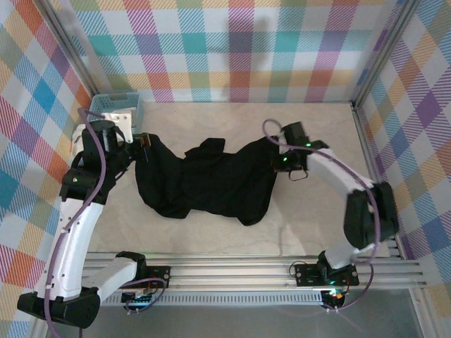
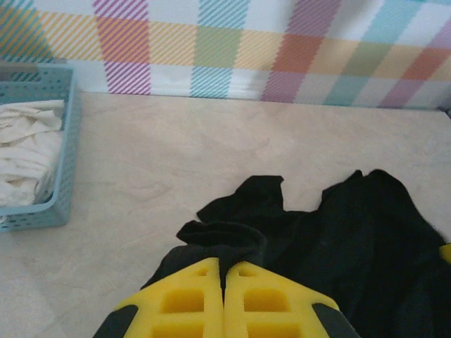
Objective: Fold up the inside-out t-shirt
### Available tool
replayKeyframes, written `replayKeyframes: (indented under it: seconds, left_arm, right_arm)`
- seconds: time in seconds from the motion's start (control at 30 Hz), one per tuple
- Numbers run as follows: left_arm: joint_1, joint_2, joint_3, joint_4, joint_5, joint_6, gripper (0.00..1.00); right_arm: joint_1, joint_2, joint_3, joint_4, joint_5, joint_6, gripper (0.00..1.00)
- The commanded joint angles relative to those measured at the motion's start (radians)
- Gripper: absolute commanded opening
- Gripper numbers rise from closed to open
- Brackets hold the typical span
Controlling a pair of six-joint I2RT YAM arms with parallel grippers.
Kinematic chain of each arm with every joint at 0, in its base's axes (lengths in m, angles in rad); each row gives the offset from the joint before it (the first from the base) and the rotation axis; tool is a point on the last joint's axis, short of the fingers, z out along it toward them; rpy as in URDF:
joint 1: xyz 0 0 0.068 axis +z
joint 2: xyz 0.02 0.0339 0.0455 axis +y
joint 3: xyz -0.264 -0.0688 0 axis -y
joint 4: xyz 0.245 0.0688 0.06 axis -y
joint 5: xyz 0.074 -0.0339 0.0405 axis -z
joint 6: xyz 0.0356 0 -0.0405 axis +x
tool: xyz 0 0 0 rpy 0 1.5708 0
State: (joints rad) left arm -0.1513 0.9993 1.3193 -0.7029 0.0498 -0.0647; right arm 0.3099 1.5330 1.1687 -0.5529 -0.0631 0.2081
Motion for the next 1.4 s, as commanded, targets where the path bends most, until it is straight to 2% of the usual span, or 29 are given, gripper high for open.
replayKeyframes:
  seconds: [0.0, 0.1, 0.23, 0.37, 0.53, 0.67, 0.73, 0.87, 0.97, 1.07, 1.2, 1.37]
  left_arm:
    - [0.066, -0.016, 0.041, 0.054, 0.001, -0.092, 0.00]
    - [0.130, 0.000, 0.106, 0.080, 0.051, -0.163, 0.00]
    - [0.252, 0.073, 0.330, 0.043, 0.127, -0.231, 0.00]
    - [0.327, 0.108, 0.609, -0.029, 0.059, -0.218, 0.00]
    - [0.329, 0.105, 0.807, -0.050, -0.049, -0.163, 0.00]
    - [0.328, 0.136, 0.829, -0.078, -0.078, -0.114, 0.00]
    - [0.329, 0.155, 0.803, -0.068, -0.060, -0.098, 0.00]
    - [0.315, 0.218, 0.684, 0.017, 0.062, -0.145, 0.00]
    - [0.204, 0.328, 0.688, 0.009, -0.001, -0.114, 0.00]
    - [0.130, 0.446, 0.755, -0.009, -0.026, -0.092, 0.00]
    - [0.130, 0.507, 0.869, -0.026, -0.032, -0.113, 0.00]
    - [0.154, 0.420, 0.903, 0.002, -0.052, -0.130, 0.00]
  right_arm:
    - [-0.100, -0.174, 0.093, 0.051, -0.169, -0.005, 0.00]
    - [-0.192, -0.273, 0.183, 0.074, -0.255, 0.025, 0.00]
    - [-0.293, -0.329, 0.359, 0.054, -0.270, 0.046, 0.00]
    - [-0.353, -0.373, 0.511, 0.016, -0.233, 0.034, 0.00]
    - [-0.369, -0.428, 0.676, -0.022, -0.132, -0.027, 0.01]
    - [-0.369, -0.412, 0.760, -0.064, -0.129, -0.064, 0.02]
    - [-0.370, -0.405, 0.753, -0.053, -0.134, -0.062, 0.02]
    - [-0.370, -0.339, 0.692, 0.008, -0.242, 0.004, 0.02]
    - [-0.348, -0.250, 0.654, 0.065, -0.278, 0.047, 0.01]
    - [-0.300, -0.140, 0.716, 0.029, -0.234, 0.008, 0.01]
    - [-0.293, -0.110, 0.750, 0.027, -0.178, -0.019, 0.01]
    - [-0.294, -0.171, 0.761, 0.002, -0.138, -0.063, 0.01]
